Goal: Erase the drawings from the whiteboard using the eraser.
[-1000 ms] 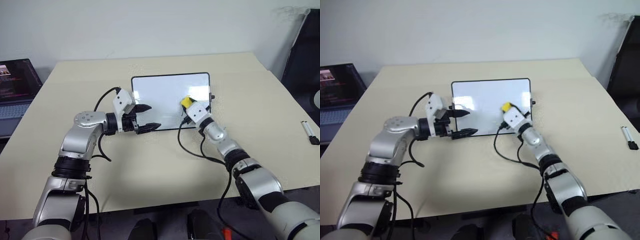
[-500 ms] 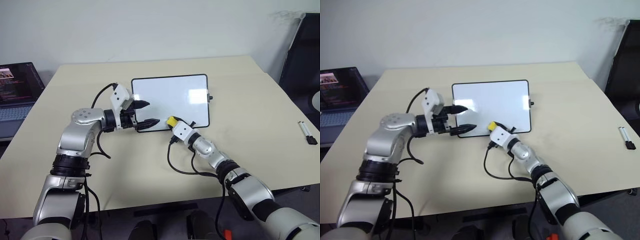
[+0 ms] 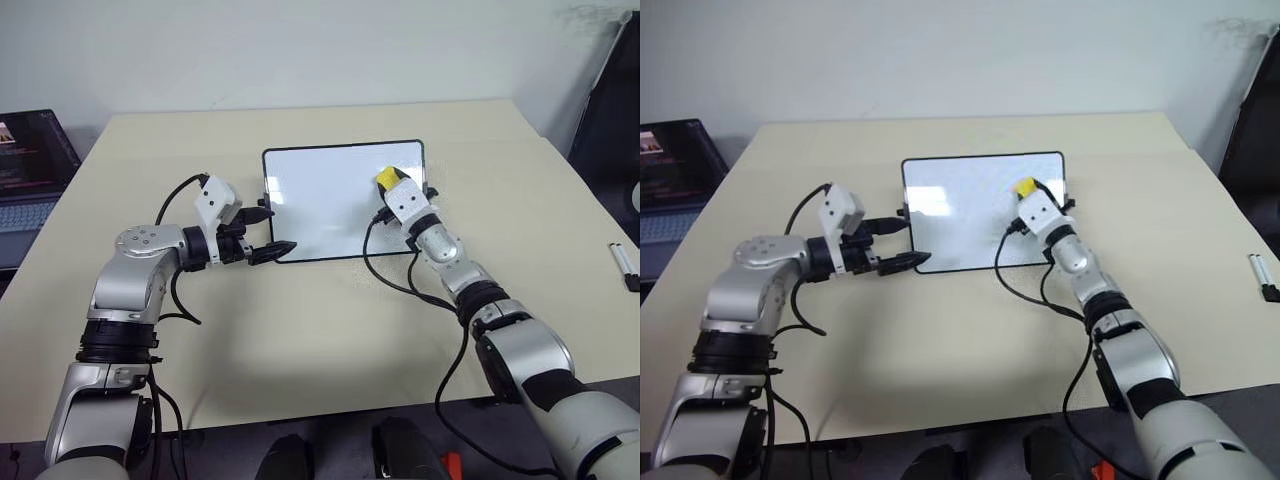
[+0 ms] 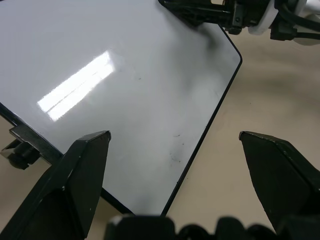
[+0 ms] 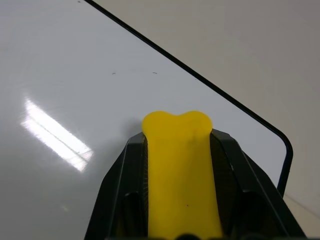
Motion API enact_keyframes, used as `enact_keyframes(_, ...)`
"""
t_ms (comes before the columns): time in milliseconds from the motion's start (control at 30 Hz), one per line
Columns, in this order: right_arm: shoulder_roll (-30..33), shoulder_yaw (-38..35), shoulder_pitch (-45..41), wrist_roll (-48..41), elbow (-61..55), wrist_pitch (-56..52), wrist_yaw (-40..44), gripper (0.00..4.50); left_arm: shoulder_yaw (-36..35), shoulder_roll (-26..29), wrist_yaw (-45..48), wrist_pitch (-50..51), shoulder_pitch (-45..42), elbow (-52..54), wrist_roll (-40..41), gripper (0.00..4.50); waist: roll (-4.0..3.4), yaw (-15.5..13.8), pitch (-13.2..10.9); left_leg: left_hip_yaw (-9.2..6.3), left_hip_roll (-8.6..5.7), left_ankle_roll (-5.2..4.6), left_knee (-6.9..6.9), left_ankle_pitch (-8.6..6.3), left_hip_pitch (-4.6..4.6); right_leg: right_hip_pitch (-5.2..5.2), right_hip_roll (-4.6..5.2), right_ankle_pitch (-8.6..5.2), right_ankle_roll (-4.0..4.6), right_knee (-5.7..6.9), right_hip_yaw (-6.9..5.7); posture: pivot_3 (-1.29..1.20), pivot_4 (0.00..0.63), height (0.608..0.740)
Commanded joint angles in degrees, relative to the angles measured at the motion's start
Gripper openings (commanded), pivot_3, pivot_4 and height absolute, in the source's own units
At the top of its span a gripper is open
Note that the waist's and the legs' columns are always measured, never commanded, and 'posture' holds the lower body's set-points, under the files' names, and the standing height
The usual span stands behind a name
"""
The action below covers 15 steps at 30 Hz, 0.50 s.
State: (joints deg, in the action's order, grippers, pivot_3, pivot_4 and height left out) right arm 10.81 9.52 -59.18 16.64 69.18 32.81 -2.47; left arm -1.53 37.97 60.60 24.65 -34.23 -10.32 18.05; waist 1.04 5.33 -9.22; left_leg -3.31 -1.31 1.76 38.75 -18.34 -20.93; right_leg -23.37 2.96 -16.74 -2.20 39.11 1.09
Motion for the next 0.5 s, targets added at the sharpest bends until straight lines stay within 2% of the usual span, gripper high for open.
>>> enact_keyframes(33, -2.5, -0.9, -2.2, -0.7, 2.2, -2.8, -0.2, 1.31, -0.9, 0.4, 0.0, 0.2, -0.1, 2.9, 1.3, 4.50, 0.00, 0.0, 0.0, -0.01, 0.00, 0.00, 0.04, 0.00, 0.03, 0.06, 0.00, 0.03, -0.02, 0.01, 0.00, 0.00, 0.150, 0.740)
enact_keyframes(267, -9.1, 3.8, -0.7, 3.1, 2.6, -0.9, 3.4, 1.31, -1.1, 0.3, -0.4, 0.8, 0.1, 3.7, 1.3, 4.50, -0.01, 0.5, 0.0, -0.02, 0.01, -0.03, 0.07, 0.02, 0.18, 0.14, -0.05, 0.14, -0.02, 0.11, 0.02, 0.00, 0.150, 0.740)
enact_keyframes(500, -10.2, 5.3, 0.8, 3.8, 1.3, 1.0, 4.1, 1.31, -1.2, 0.2, -0.7, 1.2, 0.4, 3.9, 1.4, 4.50, -0.01, 0.3, 0.0, -0.05, -0.04, -0.02, 0.08, 0.02, 0.12, 0.13, -0.01, 0.15, -0.04, -0.02, -0.02, 0.00, 0.150, 0.740)
